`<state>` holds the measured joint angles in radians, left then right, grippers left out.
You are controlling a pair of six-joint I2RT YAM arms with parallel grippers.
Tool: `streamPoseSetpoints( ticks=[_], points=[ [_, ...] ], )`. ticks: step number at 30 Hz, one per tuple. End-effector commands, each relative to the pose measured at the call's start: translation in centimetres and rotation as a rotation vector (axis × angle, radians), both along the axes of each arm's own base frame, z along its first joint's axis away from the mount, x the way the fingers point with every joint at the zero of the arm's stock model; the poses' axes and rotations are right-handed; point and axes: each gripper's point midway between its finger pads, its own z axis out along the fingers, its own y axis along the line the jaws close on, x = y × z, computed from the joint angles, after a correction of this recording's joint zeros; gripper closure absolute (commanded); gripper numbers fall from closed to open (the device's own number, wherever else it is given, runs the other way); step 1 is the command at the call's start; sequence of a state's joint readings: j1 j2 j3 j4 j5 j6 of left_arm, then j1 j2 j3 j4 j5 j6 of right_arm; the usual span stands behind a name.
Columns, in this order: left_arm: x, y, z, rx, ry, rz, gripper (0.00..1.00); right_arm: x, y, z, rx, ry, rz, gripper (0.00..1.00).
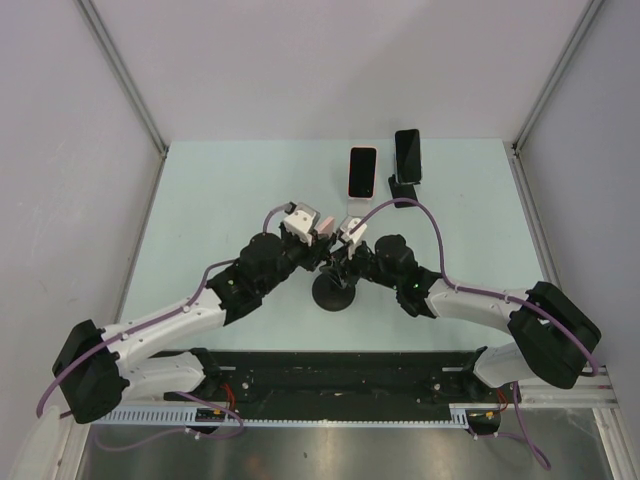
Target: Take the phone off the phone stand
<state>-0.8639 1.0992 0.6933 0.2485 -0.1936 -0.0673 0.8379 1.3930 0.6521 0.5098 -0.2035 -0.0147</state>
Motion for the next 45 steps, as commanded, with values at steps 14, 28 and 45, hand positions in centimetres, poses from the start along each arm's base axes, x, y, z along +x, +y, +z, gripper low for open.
streamPoseSetpoints(
  ticks=[14,28,45],
  points=[
    [-3.5,-2.3,1.3,-0.054,-0.02,-0.206,1.0,2.7,-0.2,3.2,0.066,-0.034,-0.1,1.0],
    [-6.0,-0.3,-1.1,-0.008,0.131,-0.232,1.0,5.6,-4.6,1.3,0.032,0.034,-0.308,1.0],
    [-1.7,4.7,-0.7,0.002,0.151,0.14,1.0,4.1,-3.9,0.2,-0.051,-0.009,-0.273,1.0]
  ],
)
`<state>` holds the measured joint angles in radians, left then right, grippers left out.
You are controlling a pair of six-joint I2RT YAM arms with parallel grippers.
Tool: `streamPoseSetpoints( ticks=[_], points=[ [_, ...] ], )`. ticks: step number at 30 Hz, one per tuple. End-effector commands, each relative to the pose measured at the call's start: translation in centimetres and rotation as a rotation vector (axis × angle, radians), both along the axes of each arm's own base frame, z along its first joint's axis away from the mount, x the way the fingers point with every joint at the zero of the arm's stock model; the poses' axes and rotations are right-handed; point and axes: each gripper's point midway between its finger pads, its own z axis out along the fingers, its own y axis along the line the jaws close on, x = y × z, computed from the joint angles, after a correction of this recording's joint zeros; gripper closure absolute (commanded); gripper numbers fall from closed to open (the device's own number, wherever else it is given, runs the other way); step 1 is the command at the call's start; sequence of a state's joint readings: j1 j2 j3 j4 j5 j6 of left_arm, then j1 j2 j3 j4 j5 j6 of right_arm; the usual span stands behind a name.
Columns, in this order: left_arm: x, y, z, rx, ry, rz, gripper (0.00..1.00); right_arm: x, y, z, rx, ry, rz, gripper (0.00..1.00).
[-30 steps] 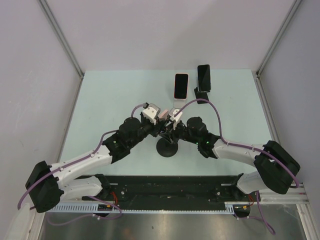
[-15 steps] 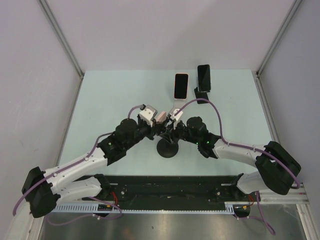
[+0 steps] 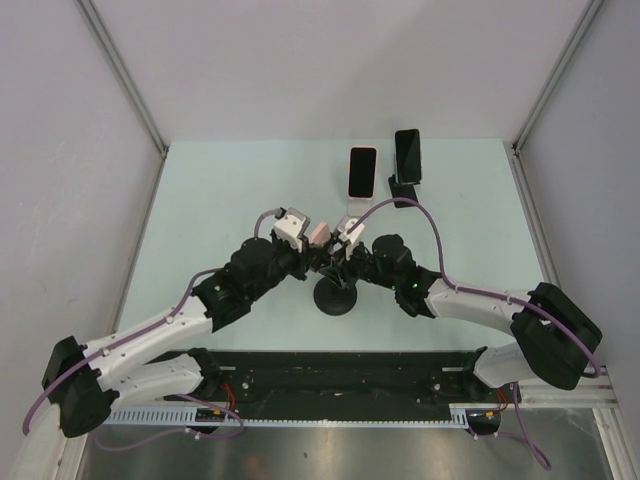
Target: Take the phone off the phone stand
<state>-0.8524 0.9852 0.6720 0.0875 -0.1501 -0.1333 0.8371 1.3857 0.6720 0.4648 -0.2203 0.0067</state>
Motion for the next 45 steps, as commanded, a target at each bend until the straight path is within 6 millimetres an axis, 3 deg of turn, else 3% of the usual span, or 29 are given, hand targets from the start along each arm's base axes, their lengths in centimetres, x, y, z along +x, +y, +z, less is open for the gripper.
streamPoseSetpoints(
  ticks=[1,18,45],
  points=[
    [1.0,3.3,0.0,0.018,0.063,0.194,1.0,4.5,-4.1,-0.1,-0.059,-0.042,-0.287,1.0],
    [3.5,6.5,0.6,0.066,0.069,0.463,1.0,3.7,-3.7,-0.2,-0.085,-0.074,-0.269,1.0],
    [4.4,11.4,1.0,0.241,0.038,0.668,1.0,3.7,-4.1,0.5,-0.068,-0.066,-0.296,1.0]
  ],
)
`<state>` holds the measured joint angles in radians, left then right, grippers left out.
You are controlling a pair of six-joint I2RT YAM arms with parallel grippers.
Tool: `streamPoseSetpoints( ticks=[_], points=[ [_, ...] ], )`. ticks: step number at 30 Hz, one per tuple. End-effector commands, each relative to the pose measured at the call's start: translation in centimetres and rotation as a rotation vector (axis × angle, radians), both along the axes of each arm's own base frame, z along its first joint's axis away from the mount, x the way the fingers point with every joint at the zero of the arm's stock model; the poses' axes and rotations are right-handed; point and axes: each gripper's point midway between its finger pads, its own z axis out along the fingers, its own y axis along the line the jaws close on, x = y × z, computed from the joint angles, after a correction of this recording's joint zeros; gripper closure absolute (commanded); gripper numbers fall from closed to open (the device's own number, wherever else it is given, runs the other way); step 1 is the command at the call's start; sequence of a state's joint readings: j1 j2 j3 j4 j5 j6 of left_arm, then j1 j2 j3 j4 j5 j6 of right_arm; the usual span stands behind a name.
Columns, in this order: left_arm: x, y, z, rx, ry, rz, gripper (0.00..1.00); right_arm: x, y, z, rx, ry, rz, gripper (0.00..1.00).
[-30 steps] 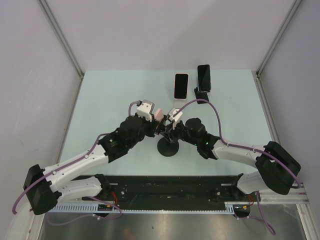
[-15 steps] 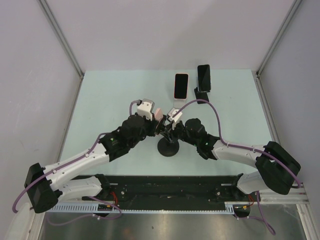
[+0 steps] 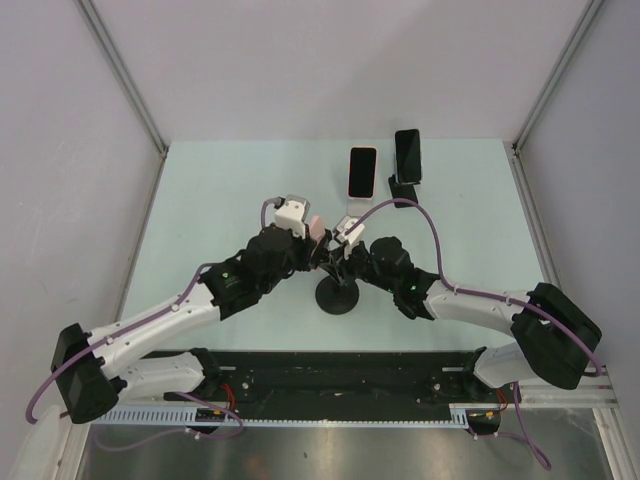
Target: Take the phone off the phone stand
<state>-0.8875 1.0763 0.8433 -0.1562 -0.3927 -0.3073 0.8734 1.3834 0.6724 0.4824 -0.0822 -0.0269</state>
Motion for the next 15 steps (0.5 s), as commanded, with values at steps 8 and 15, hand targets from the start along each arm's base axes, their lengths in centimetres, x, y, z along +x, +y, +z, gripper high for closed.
streamPoseSetpoints(
  ticks=[8,15],
  points=[
    [1.7,4.6,1.0,0.189,-0.089,0.064,1.0,1.1,-2.1,0.3,-0.016,0.002,-0.063,1.0],
    [0.3,2.1,3.0,0.03,-0.17,-0.086,0.93,1.1,-1.9,1.3,0.024,-0.004,-0.05,1.0]
  ],
)
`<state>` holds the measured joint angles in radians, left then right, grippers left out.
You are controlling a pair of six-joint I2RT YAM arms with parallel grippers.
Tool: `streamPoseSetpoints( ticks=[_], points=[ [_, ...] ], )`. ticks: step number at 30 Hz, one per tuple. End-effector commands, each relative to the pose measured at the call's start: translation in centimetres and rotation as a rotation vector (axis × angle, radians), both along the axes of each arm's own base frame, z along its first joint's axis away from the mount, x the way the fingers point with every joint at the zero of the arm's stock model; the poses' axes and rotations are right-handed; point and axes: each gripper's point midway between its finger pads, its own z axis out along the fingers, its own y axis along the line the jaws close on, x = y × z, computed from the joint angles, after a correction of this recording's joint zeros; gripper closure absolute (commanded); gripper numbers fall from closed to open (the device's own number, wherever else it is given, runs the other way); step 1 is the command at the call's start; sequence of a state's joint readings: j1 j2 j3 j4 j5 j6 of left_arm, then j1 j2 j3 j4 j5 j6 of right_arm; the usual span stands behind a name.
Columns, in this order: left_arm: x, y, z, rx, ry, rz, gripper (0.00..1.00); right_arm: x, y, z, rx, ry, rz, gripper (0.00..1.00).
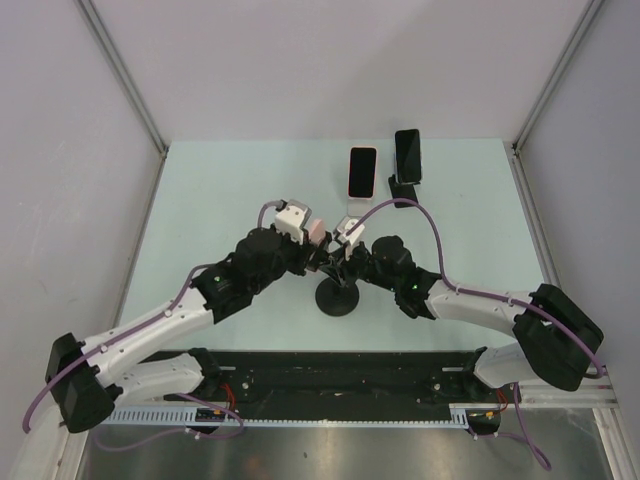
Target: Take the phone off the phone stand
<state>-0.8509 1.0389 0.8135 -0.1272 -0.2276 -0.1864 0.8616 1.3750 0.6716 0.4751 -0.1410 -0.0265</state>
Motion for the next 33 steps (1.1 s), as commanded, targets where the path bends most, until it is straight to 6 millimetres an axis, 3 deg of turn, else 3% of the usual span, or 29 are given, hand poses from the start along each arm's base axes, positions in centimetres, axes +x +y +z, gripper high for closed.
streamPoseSetpoints(
  ticks=[1,3,5,6,7,13,15,25,33],
  points=[
    [1.1,2.8,2.5,-0.027,-0.133,0.077,0.86,1.7,-2.1,1.3,0.022,-0.01,-0.102,1.0],
    [1.4,2.7,3.8,-0.116,-0.164,0.109,0.69,1.8,-2.1,1.7,0.033,-0.019,-0.108,1.0],
    [1.4,3.1,3.1,-0.159,-0.174,0.138,0.58,1.8,-2.0,2.0,0.053,-0.009,-0.115,1.0],
    [1.4,3.1,4.4,-0.244,-0.202,0.153,0.47,1.9,-2.0,2.1,0.057,-0.009,-0.119,1.0],
    [1.3,3.3,3.3,-0.253,-0.196,0.162,0.43,1.8,-2.0,2.1,0.06,-0.008,-0.118,1.0],
    [1.1,2.8,3.5,-0.334,-0.24,0.138,0.22,1.5,-1.6,2.2,0.069,-0.003,-0.109,1.0],
    [1.0,2.4,4.0,-0.354,-0.265,0.116,0.21,1.3,-1.4,2.2,0.072,-0.001,-0.104,1.0],
    [2.2,0.2,2.9,-0.348,-0.311,0.057,0.22,0.9,-0.7,2.2,0.085,0.003,-0.081,1.0],
    [3.8,-0.3,3.0,-0.341,-0.368,0.09,0.32,0.5,-0.1,2.1,0.09,0.004,-0.058,1.0]
  ],
)
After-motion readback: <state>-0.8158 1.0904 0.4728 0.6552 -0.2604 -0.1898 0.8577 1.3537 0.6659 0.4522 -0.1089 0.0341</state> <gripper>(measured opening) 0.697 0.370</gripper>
